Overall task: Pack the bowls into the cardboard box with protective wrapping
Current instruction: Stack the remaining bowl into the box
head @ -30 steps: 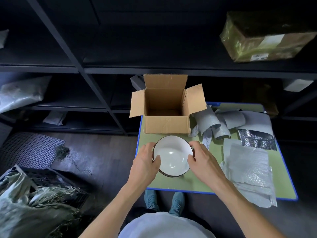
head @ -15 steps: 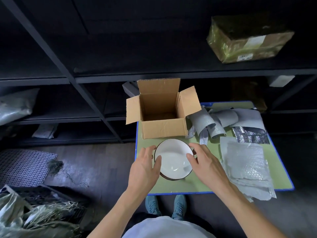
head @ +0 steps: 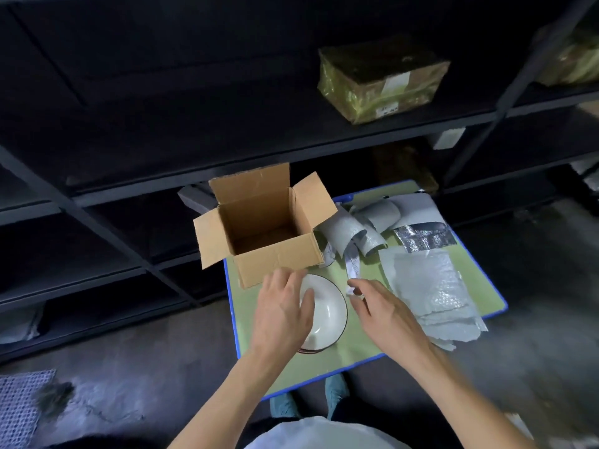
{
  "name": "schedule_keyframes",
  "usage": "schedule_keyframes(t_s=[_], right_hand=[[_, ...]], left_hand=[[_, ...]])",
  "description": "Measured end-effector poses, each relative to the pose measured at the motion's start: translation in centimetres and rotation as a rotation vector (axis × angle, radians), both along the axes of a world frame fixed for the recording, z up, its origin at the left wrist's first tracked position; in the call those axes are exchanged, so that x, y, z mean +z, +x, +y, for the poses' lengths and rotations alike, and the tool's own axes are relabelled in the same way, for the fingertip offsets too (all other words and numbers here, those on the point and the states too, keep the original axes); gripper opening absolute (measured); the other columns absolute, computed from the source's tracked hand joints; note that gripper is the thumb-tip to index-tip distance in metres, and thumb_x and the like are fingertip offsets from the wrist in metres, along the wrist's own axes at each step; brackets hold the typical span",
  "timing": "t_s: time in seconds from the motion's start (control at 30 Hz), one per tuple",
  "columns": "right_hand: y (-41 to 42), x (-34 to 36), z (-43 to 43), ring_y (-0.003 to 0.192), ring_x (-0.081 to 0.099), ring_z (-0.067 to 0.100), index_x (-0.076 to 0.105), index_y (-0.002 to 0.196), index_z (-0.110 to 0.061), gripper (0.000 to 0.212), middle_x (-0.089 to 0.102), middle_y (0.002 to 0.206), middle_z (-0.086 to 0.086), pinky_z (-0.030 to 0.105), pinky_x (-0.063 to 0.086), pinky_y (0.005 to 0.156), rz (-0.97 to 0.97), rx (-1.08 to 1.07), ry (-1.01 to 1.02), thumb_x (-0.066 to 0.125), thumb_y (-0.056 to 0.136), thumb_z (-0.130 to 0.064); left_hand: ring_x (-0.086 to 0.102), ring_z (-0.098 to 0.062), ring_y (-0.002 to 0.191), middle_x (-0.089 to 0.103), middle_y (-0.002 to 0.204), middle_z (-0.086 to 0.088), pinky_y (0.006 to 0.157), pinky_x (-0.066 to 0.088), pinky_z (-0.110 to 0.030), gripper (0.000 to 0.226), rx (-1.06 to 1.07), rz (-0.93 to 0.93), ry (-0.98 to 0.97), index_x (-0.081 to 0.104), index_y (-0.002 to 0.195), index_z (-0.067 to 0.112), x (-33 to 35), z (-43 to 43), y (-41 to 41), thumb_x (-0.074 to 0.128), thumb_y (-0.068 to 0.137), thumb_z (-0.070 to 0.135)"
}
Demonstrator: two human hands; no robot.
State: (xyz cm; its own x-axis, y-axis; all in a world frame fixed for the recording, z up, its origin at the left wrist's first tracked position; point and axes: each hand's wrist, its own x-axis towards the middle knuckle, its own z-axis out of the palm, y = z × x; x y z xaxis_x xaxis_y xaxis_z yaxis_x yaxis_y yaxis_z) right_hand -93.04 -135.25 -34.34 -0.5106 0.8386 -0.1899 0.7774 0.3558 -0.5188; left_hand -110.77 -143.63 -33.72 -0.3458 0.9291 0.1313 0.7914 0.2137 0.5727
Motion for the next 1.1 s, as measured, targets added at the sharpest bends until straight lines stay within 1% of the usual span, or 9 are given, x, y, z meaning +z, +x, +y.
schedule_keyframes(t_s=[0.2, 0.4, 0.53, 0.7, 0.87, 0.93, 1.0, 1.07, 1.1], right_hand=[[3.5, 0.3, 1.0, 0.113, 0.059, 0.015, 0.052, 0.138, -0.024, 0.035, 0.057, 0.13, -0.004, 0.03, 0.045, 0.094, -0.034, -0.097, 0.001, 0.047, 0.103, -0.026], [8.5, -0.8, 3.4, 0.12, 0.055, 0.015, 0.05, 0.142, -0.023, 0.041, 0.055, 0.134, -0.003, 0.026, 0.04, 0.096, -0.076, -0.207, -0.043, 0.05, 0.101, -0.027], [12.2, -1.8, 6.0, 0.124, 0.052, 0.017, 0.047, 0.144, -0.024, 0.043, 0.053, 0.137, -0.002, 0.028, 0.041, 0.101, -0.122, -0.253, -0.1, 0.051, 0.101, -0.029], [15.7, -3.1, 10.1, 0.124, 0.053, 0.024, 0.047, 0.144, -0.021, 0.044, 0.054, 0.136, 0.005, 0.035, 0.043, 0.101, -0.148, -0.275, -0.158, 0.051, 0.101, -0.027], [17.2, -4.1, 13.5, 0.121, 0.055, 0.022, 0.047, 0.144, -0.022, 0.045, 0.055, 0.135, 0.004, 0.035, 0.044, 0.1, -0.129, -0.252, -0.218, 0.053, 0.1, -0.028], [17.4, -4.4, 14.5, 0.119, 0.055, 0.02, 0.046, 0.144, -0.022, 0.045, 0.055, 0.134, 0.003, 0.033, 0.044, 0.099, -0.124, -0.241, -0.239, 0.053, 0.1, -0.029], [17.4, -4.8, 15.3, 0.118, 0.055, 0.019, 0.046, 0.144, -0.023, 0.045, 0.055, 0.133, 0.003, 0.032, 0.043, 0.098, -0.114, -0.227, -0.254, 0.052, 0.1, -0.029], [17.3, -5.1, 15.9, 0.117, 0.056, 0.018, 0.047, 0.143, -0.023, 0.045, 0.055, 0.133, 0.002, 0.031, 0.043, 0.095, -0.104, -0.215, -0.258, 0.052, 0.099, -0.029], [17.3, -5.3, 16.2, 0.116, 0.056, 0.017, 0.047, 0.143, -0.024, 0.044, 0.055, 0.132, 0.002, 0.03, 0.043, 0.094, -0.101, -0.21, -0.255, 0.052, 0.099, -0.029]], left_hand=[[0.055, -0.03, 0.099, 0.062, 0.111, -0.009, 0.087, 0.046, -0.042, 0.032, -0.192, 0.029, 0.028, 0.064, 0.125, 0.009, 0.1, 3.8, 3.1, 0.057, 0.097, 0.023], [0.056, -0.027, 0.1, 0.062, 0.109, -0.007, 0.087, 0.045, -0.036, 0.035, -0.33, 0.027, -0.021, 0.061, 0.128, 0.014, -0.2, 8.5, 7.5, 0.052, 0.098, 0.029], [0.055, -0.029, 0.104, 0.06, 0.112, -0.009, 0.085, 0.045, -0.038, 0.04, -0.323, 0.009, -0.126, 0.055, 0.133, 0.014, -0.6, 12.3, 10.1, 0.049, 0.098, 0.031], [0.053, -0.034, 0.115, 0.051, 0.127, -0.015, 0.092, 0.043, -0.042, 0.054, -0.284, 0.09, -0.384, 0.039, 0.143, 0.007, -2.9, 16.4, 12.9, 0.049, 0.098, 0.036], [0.055, -0.033, 0.114, 0.049, 0.127, -0.015, 0.092, 0.044, -0.041, 0.052, -0.21, 0.077, -0.504, 0.04, 0.139, 0.008, -5.2, 19.8, 14.1, 0.053, 0.097, 0.036], [0.058, -0.033, 0.112, 0.054, 0.126, -0.015, 0.091, 0.045, -0.041, 0.048, -0.197, 0.084, -0.547, 0.041, 0.139, 0.009, -6.1, 20.6, 14.1, 0.053, 0.098, 0.031], [0.063, -0.034, 0.102, 0.064, 0.116, -0.013, 0.084, 0.048, -0.039, 0.033, -0.183, 0.103, -0.545, 0.052, 0.127, 0.012, -6.6, 21.1, 14.1, 0.052, 0.096, 0.023], [0.065, -0.035, 0.089, 0.07, 0.1, -0.011, 0.073, 0.049, -0.037, 0.015, -0.146, 0.076, -0.511, 0.061, 0.103, 0.015, -6.9, 21.2, 14.0, 0.05, 0.091, 0.015], [0.066, -0.036, 0.084, 0.071, 0.093, -0.01, 0.069, 0.049, -0.036, 0.013, -0.121, 0.044, -0.49, 0.062, 0.094, 0.015, -7.0, 21.1, 14.0, 0.05, 0.089, 0.012]])
